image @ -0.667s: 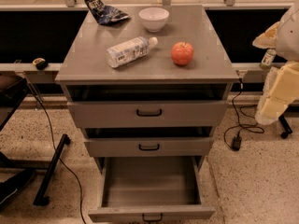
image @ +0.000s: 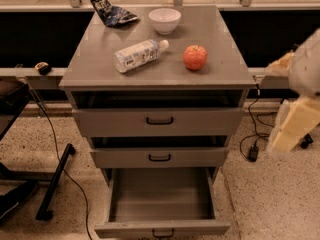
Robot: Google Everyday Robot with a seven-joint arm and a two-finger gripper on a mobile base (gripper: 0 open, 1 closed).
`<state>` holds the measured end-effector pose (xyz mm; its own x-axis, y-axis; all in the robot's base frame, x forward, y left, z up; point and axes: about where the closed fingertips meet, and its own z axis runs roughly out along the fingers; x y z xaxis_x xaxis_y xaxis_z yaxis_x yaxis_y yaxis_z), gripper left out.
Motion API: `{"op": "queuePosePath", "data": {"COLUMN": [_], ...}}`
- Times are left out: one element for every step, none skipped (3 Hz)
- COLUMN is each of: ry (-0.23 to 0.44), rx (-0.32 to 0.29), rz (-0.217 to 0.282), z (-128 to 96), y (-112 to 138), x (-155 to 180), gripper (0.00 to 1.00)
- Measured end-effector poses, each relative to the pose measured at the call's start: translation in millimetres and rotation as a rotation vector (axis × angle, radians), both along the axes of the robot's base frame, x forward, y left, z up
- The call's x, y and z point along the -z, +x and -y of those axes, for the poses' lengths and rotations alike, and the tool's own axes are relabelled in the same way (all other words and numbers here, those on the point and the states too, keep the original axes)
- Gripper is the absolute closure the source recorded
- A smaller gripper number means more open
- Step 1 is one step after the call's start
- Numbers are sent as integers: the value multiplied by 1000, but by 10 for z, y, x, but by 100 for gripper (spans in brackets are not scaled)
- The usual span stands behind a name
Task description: Close bottom drawer
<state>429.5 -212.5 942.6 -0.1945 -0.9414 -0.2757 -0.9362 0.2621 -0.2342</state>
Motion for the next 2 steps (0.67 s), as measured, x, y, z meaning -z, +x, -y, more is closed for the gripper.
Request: {"op": "queuePosePath", "data": {"ry": [124, 178], "rx": [-8, -48], "rz": [61, 104], "z": [81, 23], "y": [-193, -242], "x": [292, 215], "gripper": [0, 0]}}
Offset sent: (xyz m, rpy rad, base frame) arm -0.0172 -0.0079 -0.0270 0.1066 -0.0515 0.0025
